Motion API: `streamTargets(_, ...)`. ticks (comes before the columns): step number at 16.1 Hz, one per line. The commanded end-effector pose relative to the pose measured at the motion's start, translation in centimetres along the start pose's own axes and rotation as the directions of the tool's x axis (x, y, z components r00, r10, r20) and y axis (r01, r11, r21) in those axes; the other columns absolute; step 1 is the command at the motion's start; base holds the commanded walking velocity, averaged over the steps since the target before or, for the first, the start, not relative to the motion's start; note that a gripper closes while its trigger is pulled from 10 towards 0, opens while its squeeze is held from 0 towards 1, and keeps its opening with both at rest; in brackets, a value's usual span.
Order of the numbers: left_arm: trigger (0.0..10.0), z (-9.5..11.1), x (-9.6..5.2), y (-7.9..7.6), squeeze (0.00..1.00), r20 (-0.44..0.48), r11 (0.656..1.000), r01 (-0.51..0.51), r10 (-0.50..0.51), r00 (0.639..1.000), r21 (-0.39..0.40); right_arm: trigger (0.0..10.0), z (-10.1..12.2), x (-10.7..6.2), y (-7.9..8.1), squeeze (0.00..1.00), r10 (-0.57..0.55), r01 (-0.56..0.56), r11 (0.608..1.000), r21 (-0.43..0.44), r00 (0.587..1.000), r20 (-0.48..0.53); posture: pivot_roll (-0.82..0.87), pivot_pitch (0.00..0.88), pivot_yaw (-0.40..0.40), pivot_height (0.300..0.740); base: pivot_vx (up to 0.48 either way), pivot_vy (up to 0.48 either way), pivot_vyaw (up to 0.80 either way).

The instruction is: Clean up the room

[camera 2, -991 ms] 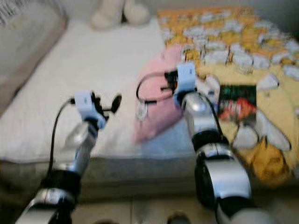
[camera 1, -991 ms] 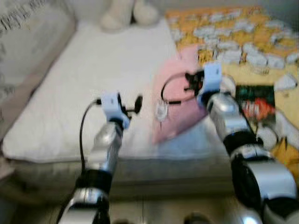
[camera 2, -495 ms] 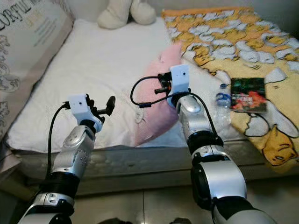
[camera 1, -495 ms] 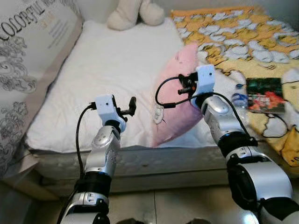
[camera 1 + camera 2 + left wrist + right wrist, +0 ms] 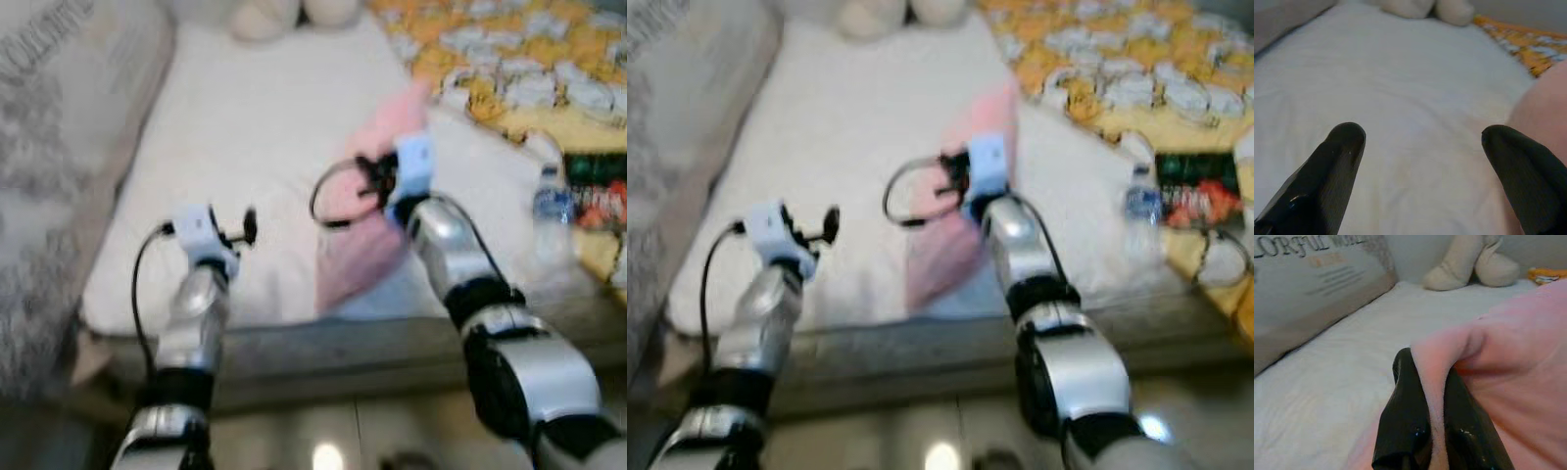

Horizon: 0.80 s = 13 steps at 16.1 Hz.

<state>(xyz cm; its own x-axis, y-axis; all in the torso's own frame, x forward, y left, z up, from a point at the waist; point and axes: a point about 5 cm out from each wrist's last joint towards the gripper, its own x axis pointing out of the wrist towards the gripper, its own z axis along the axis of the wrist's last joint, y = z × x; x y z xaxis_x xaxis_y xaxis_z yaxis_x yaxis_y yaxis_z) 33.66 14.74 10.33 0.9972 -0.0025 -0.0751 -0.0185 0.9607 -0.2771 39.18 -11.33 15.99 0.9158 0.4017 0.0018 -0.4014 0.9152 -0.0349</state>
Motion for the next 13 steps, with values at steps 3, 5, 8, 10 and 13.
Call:
streamTargets(3,10.0,0.0,-0.1,-0.5,0.0,0.003,1.0,0.0,0.0,1.0,-0.022,0.0,0.8,-0.2,-1.1,0.0,-0.028,0.028,1.0,-0.007,0.999,0.037,-0.14,0.0,0.097,0.74,0.09,0.447,0.0)
streamTargets(5,10.0,0.0,-0.2,-0.3,0.0,0.004,0.999,-0.008,0.008,1.0,-0.048,0.0,0.8,-0.2,-1.0,0.0,-0.024,0.024,1.0,-0.005,0.999,0.036,-0.14,0.0,0.094,0.74,0.0,0.48,0.0)
streamTargets(8,10.0,0.3,-0.1,-0.5,0.0,0.024,0.999,0.014,-0.015,1.0,0.04,0.0,0.8,-0.2,-1.1,0.0,-0.023,0.023,1.0,0.0,0.999,0.036,-0.14,0.0,0.093,0.74,0.0,0.32,0.0)
streamTargets(10,10.0,0.5,0.0,-0.8,0.0,0.026,0.998,0.019,-0.021,0.999,0.063,0.0,0.9,-0.2,-1.3,0.0,-0.027,0.027,1.0,0.002,0.999,0.039,-0.14,0.0,0.095,0.74,0.0,0.0,0.0)
streamTargets(13,10.0,1.1,0.0,-0.8,0.0,0.04,0.99,0.069,-0.075,0.996,0.12,0.0,2.2,0.0,-2.4,0.0,-0.039,0.038,0.999,0.018,0.998,0.057,-0.14,0.0,0.105,0.74,0.0,0.0,0.0)
